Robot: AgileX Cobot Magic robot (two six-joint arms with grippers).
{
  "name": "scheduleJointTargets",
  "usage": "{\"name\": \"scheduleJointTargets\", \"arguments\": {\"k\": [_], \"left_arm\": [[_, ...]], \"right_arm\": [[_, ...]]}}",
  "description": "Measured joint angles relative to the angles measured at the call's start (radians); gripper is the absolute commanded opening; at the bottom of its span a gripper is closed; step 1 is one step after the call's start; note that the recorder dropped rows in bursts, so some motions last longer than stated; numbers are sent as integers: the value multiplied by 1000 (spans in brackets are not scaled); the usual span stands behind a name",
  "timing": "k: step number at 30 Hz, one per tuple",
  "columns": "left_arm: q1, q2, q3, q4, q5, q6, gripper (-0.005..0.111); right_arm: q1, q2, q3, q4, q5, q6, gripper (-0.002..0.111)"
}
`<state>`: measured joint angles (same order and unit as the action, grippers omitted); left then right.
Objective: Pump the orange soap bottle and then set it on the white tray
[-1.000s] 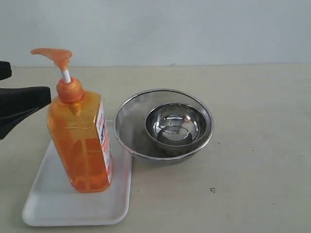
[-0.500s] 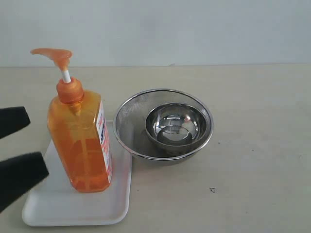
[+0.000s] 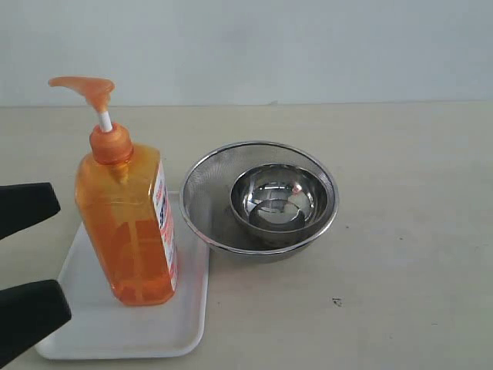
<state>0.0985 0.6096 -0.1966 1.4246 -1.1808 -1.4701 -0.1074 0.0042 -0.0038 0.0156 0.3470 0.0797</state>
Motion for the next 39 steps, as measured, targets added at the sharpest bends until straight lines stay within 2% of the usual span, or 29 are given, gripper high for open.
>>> {"name": "scheduleJointTargets", "arguments": {"k": [10,13,16,24,26,28,30,33,39], "left_arm": [[0,-36,0,2,-12,66,100],[0,-125,0,4,3,69,100],[-5,-229,0,29,107,89,100],[-141,-426,0,48,361,99,97],[-168,-464,0,53,406,99,88],[-186,-502,0,68,434,99,73],[-200,-533,0,95,440,91,48],[-216,-578,0,128,457,70,5],[-228,-603,0,193,482,48,5]], "right_arm": [[0,0,0,0,0,0,1],[0,0,0,0,0,0,1],[0,0,0,0,0,0,1],[0,0,0,0,0,0,1],[0,0,0,0,2,0,1],[0,0,0,0,4,0,1],[0,0,0,0,6,0,1],[0,0,0,0,6,0,1],[0,0,0,0,6,0,1]]}}
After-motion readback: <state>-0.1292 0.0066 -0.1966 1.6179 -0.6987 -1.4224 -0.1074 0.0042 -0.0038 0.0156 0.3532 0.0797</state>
